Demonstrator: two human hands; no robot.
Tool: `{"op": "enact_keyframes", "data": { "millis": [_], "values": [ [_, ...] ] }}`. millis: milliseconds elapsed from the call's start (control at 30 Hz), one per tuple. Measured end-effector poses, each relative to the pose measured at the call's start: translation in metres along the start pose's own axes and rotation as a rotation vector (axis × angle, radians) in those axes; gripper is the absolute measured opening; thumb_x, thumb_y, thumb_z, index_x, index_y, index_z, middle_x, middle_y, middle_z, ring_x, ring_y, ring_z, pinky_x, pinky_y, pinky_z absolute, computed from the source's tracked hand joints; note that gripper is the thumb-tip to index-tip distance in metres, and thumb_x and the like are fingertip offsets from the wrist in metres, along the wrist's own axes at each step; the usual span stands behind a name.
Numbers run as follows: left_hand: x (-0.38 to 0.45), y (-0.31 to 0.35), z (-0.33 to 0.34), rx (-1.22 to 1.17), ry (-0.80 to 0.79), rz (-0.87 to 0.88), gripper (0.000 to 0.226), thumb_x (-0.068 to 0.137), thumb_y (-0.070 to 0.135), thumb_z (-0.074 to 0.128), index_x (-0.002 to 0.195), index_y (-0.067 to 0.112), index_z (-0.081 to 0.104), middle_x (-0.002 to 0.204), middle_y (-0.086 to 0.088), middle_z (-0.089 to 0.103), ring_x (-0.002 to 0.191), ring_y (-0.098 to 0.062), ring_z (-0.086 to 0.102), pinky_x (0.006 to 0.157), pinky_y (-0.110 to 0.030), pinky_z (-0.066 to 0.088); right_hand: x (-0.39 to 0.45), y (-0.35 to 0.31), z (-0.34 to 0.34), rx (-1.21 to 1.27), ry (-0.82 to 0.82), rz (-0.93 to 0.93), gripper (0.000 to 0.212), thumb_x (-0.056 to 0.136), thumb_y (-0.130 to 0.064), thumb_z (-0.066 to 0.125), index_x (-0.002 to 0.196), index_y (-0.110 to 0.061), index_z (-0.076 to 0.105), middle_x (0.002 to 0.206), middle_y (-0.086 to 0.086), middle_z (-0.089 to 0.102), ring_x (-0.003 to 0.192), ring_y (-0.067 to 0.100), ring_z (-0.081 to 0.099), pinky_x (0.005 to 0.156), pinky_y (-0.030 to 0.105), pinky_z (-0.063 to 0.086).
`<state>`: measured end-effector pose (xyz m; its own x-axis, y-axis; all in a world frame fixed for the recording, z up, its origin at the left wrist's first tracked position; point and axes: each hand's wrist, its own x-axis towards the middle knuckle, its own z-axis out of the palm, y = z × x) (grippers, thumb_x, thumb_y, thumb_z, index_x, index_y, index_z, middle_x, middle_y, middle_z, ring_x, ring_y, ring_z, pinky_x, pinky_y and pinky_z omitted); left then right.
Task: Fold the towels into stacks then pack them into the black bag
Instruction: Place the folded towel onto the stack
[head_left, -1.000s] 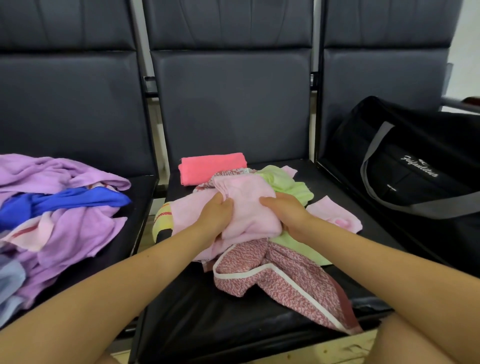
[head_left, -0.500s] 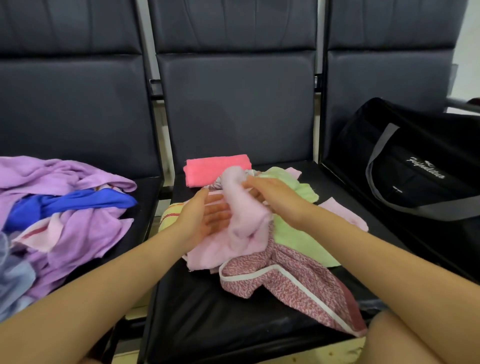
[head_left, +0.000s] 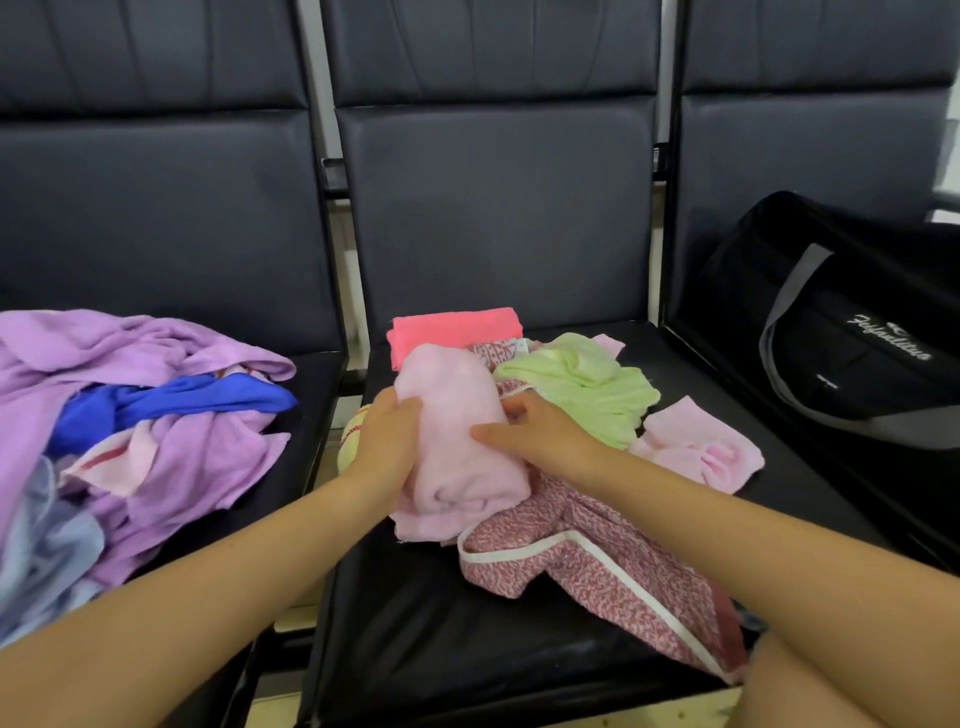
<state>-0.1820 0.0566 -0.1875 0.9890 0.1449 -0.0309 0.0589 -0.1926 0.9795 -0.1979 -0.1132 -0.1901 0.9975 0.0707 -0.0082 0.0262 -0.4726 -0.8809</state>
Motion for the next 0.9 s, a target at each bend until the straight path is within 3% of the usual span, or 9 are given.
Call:
{"op": "enact_keyframes", "data": {
  "millis": [67, 133, 233, 333, 467, 533, 667, 800, 900],
  "values": [
    [0.001, -0.013, -0.010, 0.191, 0.018, 0.042, 0.027, 0.086, 0.030, 0.042, 0.100, 0.011, 0.055, 0.102, -0.012, 0.061, 0.094, -0.031, 0.059, 0.082, -0.044, 0.050, 0.000, 0.002, 0.005, -0.061, -0.006, 0.004, 0.033, 0.080, -0.039, 0.074, 0.077, -0.010, 0.060, 0.072, -0.003, 0.058, 0.066, 0.011, 0.052, 0.059, 0.025, 0.037],
    [-0.002, -0.024, -0.017, 0.262, 0.011, 0.110, 0.016, 0.091, 0.016, 0.043, 0.101, 0.015, 0.055, 0.103, -0.008, 0.060, 0.089, -0.020, 0.058, 0.072, -0.029, 0.048, -0.001, -0.001, 0.010, -0.116, -0.012, 0.021, 0.034, 0.080, -0.044, 0.072, 0.072, -0.019, 0.051, 0.070, -0.008, 0.053, 0.065, 0.009, 0.050, 0.057, 0.023, 0.036],
    [-0.004, -0.033, -0.019, 0.330, 0.001, 0.231, 0.022, 0.094, 0.008, 0.040, 0.107, 0.019, 0.052, 0.106, -0.003, 0.059, 0.092, -0.016, 0.056, 0.070, -0.017, 0.039, -0.003, -0.007, 0.018, -0.132, -0.106, 0.086, 0.044, 0.079, -0.051, 0.070, 0.102, -0.014, 0.065, 0.098, -0.001, 0.067, 0.090, 0.015, 0.062, 0.078, 0.028, 0.050],
    [-0.006, -0.030, -0.017, 0.373, -0.042, 0.198, 0.017, 0.096, 0.007, 0.036, 0.103, 0.017, 0.049, 0.096, 0.001, 0.055, 0.093, -0.017, 0.051, 0.066, -0.016, 0.037, -0.005, -0.014, 0.023, -0.106, -0.172, 0.129, 0.059, 0.078, -0.048, 0.074, 0.122, -0.010, 0.061, 0.115, 0.004, 0.065, 0.105, 0.019, 0.062, 0.093, 0.033, 0.050],
    [-0.011, -0.018, -0.025, 0.406, -0.122, 0.227, 0.019, 0.101, 0.016, 0.034, 0.095, 0.020, 0.052, 0.087, 0.006, 0.053, 0.077, -0.008, 0.050, 0.060, -0.008, 0.039, -0.010, -0.029, 0.014, 0.224, -0.193, 0.122, 0.036, 0.080, -0.025, 0.076, 0.111, -0.009, 0.066, 0.105, 0.004, 0.070, 0.094, 0.015, 0.066, 0.079, 0.025, 0.054],
    [-0.008, -0.013, -0.026, 0.322, -0.126, 0.176, 0.026, 0.102, 0.028, 0.036, 0.099, 0.012, 0.056, 0.098, -0.004, 0.059, 0.079, -0.008, 0.053, 0.069, -0.012, 0.044, -0.012, -0.037, 0.007, 0.418, -0.141, 0.122, 0.021, 0.079, -0.016, 0.074, 0.099, -0.013, 0.068, 0.097, 0.005, 0.072, 0.090, 0.019, 0.068, 0.078, 0.029, 0.054],
    [-0.013, 0.000, -0.023, -0.153, -0.249, -0.105, 0.045, 0.089, 0.058, 0.052, 0.111, 0.021, 0.065, 0.116, -0.009, 0.068, 0.105, -0.026, 0.065, 0.093, -0.046, 0.052, -0.017, -0.051, -0.005, 0.663, -0.091, 0.071, 0.014, 0.080, -0.006, 0.067, 0.093, -0.012, 0.066, 0.084, 0.004, 0.074, 0.081, 0.019, 0.071, 0.071, 0.028, 0.055],
    [-0.025, 0.019, -0.026, -0.541, -0.560, -0.278, 0.062, 0.084, 0.064, 0.052, 0.129, 0.022, 0.058, 0.126, -0.008, 0.064, 0.114, -0.027, 0.063, 0.086, -0.043, 0.055, -0.025, -0.059, -0.015, 0.839, -0.225, 0.104, 0.012, 0.086, -0.004, 0.058, 0.094, -0.005, 0.067, 0.087, 0.010, 0.071, 0.080, 0.023, 0.068, 0.075, 0.031, 0.053],
    [-0.027, 0.032, -0.025, -0.633, -0.471, -0.287, 0.055, 0.087, 0.056, 0.052, 0.124, 0.016, 0.059, 0.115, -0.010, 0.070, 0.102, -0.025, 0.068, 0.075, -0.037, 0.057, -0.029, -0.059, -0.017, 0.776, -0.340, 0.175, 0.013, 0.087, -0.008, 0.057, 0.092, -0.006, 0.068, 0.088, 0.010, 0.070, 0.083, 0.025, 0.065, 0.079, 0.032, 0.051]
  ]
}}
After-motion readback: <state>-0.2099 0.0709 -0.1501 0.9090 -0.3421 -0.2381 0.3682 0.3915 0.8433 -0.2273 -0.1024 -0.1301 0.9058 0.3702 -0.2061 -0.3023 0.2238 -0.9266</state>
